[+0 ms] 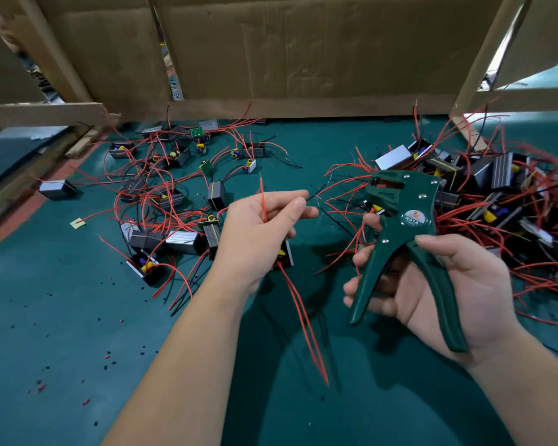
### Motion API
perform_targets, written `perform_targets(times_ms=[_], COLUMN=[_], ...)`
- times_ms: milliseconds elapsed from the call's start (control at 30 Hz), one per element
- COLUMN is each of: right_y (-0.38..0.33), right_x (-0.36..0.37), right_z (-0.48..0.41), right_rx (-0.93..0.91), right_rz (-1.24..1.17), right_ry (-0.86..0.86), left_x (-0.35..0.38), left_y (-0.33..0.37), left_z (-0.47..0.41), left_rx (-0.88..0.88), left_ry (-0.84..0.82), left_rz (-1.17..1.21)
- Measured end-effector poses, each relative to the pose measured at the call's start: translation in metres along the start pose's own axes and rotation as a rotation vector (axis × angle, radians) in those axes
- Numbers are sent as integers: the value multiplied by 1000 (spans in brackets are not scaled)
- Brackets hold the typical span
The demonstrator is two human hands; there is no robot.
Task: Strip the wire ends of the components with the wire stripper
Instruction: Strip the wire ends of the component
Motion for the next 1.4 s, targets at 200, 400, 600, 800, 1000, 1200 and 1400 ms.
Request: perform_targets(times_ms=[200,400,600,800,1000,1200,1400], right_y=[5,10,10,9,9,11,12], right_x=[6,12,15,15,16,14,16], right_z=[3,6,7,7,9,9,8], right_rx=[85,86,103,153,130,120,136], right_rz=[29,60,73,69,70,173,200], right_ry=[-106,-194,-221,-247,-287,-196,-174], left_x=[-1,0,-4,-3,0,2,3], left_y=[12,16,18,19,18,19,21], left_z=[5,7,7,8,10,13,12], left_rx=[80,241,334,381,435,490,499], left_ry=[-52,-15,-14,-44,-42,-51,-57], left_rz=[-5,-177,-256,-328,-458,-509,-517])
Point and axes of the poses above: each hand's wrist, its own z-axis away from the middle knuckle, its own x-axis out of the palm, y = z × x, the point moved 2 cm from there along -z, towards the middle knuckle, and after that the axes turned 12 degrees about z, right-handed, at the moved point
